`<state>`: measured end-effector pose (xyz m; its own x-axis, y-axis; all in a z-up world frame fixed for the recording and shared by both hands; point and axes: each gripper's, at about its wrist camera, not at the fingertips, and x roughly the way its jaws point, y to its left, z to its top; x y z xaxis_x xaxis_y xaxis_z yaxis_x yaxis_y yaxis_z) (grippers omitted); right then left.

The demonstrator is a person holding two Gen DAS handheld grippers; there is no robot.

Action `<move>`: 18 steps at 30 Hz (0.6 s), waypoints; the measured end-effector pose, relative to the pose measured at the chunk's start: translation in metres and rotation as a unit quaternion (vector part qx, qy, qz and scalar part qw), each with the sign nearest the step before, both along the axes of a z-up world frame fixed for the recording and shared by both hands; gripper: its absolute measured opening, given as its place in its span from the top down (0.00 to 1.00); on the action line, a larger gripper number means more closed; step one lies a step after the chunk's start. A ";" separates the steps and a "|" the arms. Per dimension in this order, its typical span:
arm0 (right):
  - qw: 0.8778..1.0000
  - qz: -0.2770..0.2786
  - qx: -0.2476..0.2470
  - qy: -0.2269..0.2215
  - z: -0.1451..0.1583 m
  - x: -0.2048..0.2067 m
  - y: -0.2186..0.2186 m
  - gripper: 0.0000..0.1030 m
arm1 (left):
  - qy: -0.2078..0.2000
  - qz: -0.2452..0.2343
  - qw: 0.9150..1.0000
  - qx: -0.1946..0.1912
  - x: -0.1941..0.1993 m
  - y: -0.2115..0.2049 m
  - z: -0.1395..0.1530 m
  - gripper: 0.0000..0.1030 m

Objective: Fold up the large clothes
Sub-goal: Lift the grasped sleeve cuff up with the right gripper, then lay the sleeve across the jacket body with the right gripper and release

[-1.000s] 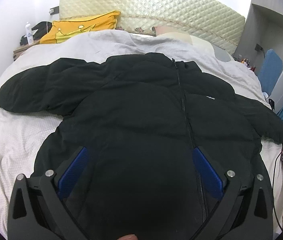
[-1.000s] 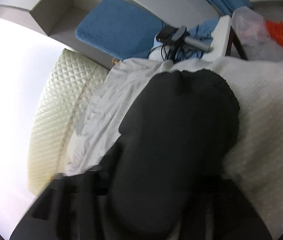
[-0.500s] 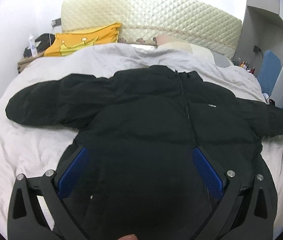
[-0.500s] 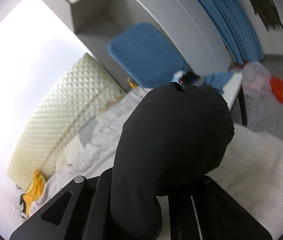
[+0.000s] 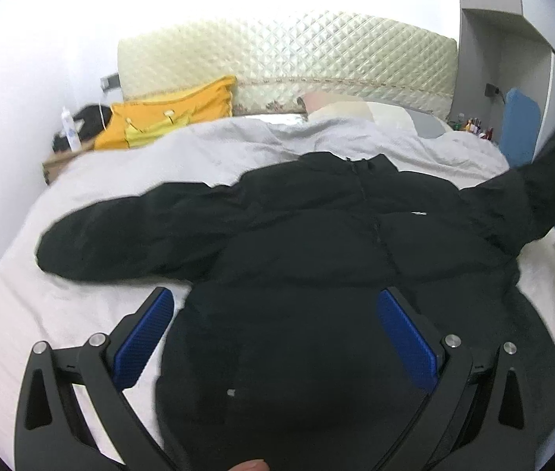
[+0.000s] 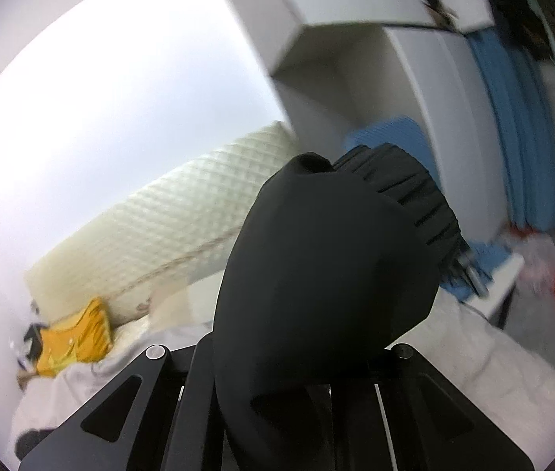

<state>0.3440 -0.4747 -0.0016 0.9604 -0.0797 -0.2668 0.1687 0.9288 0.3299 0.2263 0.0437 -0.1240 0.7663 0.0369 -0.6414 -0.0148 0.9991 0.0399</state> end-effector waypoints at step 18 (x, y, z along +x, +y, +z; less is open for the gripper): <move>0.970 0.196 -0.142 0.011 -0.030 0.041 0.297 0.87 | -0.014 0.048 0.999 -0.005 -0.011 0.058 -0.010 0.00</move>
<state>0.3854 -0.1774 -0.0318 0.9262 0.2177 -0.3080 -0.2125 0.9758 0.0508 0.2153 0.1022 -0.1336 0.7773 0.1038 -0.6205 -0.1107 0.9935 0.0275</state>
